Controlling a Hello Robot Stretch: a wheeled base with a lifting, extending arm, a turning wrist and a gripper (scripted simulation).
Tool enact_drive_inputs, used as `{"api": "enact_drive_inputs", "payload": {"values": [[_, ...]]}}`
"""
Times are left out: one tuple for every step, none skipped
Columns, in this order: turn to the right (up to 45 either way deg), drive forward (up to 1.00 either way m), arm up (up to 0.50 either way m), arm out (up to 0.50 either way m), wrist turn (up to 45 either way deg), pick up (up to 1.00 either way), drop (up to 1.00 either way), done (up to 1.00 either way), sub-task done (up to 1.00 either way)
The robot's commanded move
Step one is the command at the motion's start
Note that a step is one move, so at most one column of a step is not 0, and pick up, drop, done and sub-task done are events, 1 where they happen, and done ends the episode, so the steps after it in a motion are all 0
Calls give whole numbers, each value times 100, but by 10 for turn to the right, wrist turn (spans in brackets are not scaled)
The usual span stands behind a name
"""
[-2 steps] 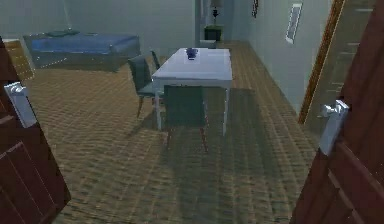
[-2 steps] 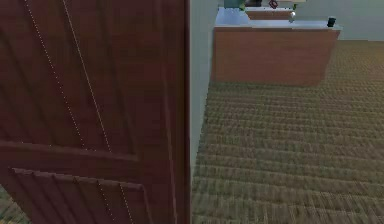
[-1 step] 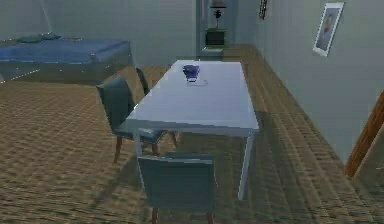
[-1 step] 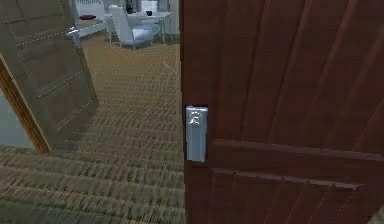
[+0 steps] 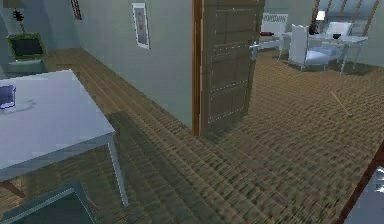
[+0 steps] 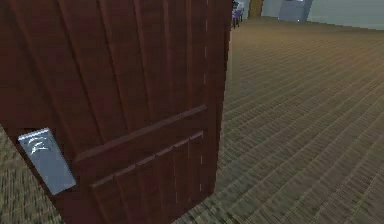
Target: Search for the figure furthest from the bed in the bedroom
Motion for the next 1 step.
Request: {"api": "enact_drive_inputs", "payload": {"values": [[180,0,0,0,0,0,0,0,0]]}}
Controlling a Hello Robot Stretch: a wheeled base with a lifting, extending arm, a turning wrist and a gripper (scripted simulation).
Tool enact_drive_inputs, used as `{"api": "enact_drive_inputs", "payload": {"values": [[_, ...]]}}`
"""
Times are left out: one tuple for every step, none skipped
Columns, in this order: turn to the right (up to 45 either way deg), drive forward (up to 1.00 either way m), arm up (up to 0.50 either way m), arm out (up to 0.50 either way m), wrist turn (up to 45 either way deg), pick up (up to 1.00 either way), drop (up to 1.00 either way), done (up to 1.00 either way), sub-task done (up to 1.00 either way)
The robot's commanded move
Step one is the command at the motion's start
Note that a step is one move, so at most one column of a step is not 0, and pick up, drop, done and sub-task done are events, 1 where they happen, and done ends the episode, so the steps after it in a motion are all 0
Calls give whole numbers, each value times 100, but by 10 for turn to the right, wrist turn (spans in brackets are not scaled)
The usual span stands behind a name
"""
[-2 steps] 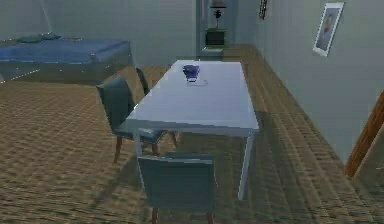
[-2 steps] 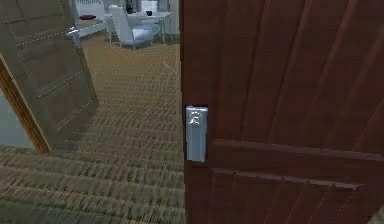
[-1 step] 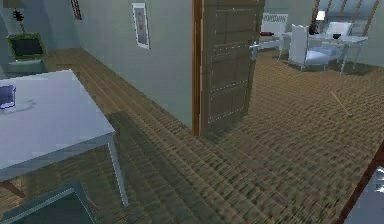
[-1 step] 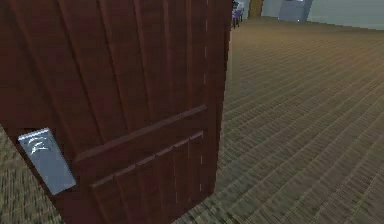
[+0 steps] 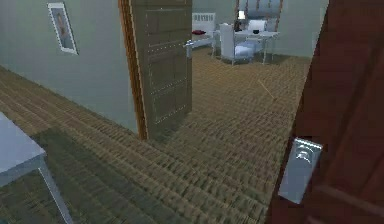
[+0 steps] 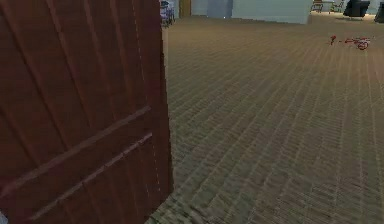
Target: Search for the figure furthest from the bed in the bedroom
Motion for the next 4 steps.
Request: {"api": "enact_drive_inputs", "payload": {"values": [[0,55,0,0,0,0,0,0,0],[240,0,0,0,0,0,0,0,0],[0,100,0,0,0,0,0,0,0],[30,0,0,0,0,0,0,0,0]]}}
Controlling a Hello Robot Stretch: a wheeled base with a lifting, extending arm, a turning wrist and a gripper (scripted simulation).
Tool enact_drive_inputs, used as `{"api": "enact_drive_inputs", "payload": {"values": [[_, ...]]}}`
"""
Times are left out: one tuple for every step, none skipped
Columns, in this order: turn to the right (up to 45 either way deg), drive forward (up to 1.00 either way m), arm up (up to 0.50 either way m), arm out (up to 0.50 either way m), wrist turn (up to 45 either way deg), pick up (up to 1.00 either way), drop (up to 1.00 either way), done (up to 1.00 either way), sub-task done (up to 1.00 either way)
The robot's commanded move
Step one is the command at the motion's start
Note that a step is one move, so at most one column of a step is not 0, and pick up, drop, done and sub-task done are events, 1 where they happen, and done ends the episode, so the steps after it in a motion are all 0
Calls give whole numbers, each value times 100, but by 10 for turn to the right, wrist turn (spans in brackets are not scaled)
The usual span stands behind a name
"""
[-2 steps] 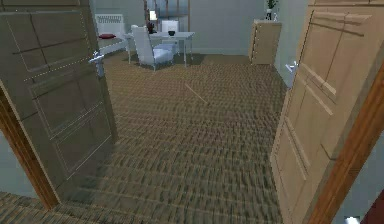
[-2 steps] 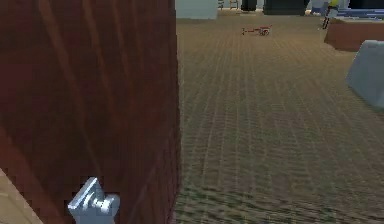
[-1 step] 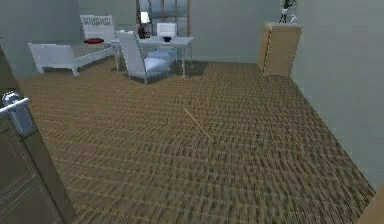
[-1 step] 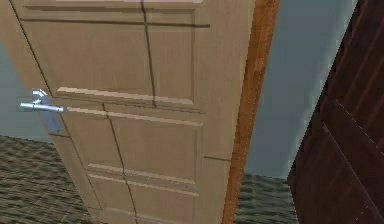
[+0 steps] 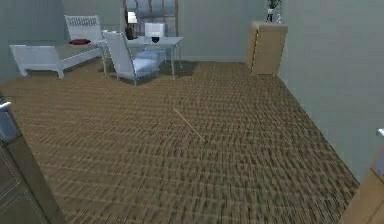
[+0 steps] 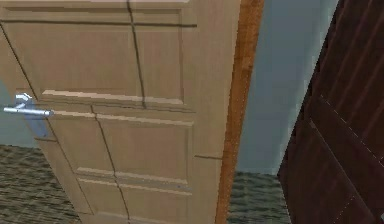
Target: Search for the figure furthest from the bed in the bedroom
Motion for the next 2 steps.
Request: {"api": "enact_drive_inputs", "payload": {"values": [[0,95,0,0,0,0,0,0,0],[450,0,0,0,0,0,0,0,0]]}}
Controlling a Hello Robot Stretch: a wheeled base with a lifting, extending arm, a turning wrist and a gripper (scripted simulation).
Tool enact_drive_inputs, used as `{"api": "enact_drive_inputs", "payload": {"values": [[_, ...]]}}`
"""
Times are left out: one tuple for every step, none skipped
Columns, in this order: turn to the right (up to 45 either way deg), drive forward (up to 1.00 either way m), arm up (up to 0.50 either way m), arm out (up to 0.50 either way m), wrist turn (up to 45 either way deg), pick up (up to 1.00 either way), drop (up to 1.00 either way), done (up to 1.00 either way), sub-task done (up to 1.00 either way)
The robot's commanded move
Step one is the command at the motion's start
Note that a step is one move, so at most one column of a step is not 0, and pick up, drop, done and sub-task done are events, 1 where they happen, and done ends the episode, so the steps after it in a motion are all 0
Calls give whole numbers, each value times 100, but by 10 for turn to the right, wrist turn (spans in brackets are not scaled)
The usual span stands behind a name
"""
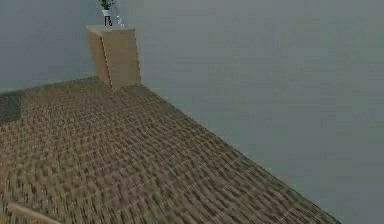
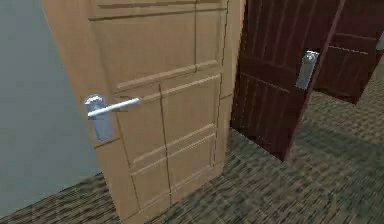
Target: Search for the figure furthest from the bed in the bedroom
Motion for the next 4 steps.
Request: {"api": "enact_drive_inputs", "payload": {"values": [[0,100,0,0,0,0,0,0,0],[-390,0,0,0,0,0,0,0,0],[0,65,0,0,0,0,0,0,0],[-360,0,0,0,0,0,0,0,0]]}}
